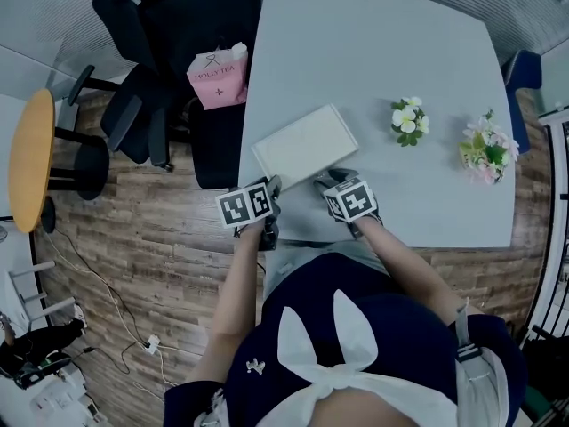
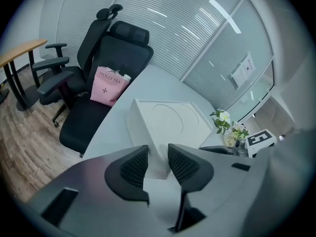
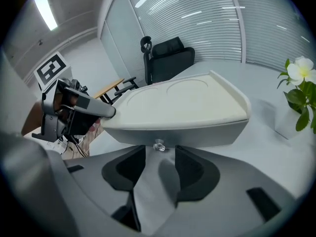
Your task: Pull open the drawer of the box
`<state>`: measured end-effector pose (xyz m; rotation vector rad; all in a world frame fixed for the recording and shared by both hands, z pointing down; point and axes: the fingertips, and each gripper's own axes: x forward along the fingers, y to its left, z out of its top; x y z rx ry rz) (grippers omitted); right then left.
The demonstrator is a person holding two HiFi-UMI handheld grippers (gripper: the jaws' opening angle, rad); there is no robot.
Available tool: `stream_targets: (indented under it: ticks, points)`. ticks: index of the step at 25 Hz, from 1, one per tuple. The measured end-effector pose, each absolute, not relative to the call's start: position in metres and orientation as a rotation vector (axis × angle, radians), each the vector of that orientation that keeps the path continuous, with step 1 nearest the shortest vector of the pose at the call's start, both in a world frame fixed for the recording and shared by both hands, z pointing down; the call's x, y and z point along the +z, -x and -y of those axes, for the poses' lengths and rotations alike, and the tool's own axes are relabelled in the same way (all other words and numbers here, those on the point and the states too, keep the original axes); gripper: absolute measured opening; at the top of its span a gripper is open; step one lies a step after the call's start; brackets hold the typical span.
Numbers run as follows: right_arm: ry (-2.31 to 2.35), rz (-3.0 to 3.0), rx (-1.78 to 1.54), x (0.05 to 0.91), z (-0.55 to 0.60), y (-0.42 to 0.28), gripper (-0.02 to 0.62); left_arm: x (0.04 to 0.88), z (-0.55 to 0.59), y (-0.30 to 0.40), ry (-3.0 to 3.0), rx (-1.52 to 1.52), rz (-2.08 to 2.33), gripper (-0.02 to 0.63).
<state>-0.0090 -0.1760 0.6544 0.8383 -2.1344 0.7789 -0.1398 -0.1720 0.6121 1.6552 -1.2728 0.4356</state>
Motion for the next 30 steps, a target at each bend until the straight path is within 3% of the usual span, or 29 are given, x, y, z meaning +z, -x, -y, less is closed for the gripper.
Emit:
stream_targets:
  ticks: [15,20,30]
  points:
    - [-0.798,2.106,0.785,0.659,0.179,0.016,0.144,0.613,0.171,0.141,-1.644,0.45,1.28,0.141]
    - [-0.818,2.106,0.689,0.664,0.178,0.018,0.074,0.612,0.172,0.141,-1.642,0.441,1.276,0.141]
    - [-0.83,2.119,0.613,0.664,0.179,0.02,0.071,0.612,0.171,0.141,-1.642,0.426,1.27,0.141]
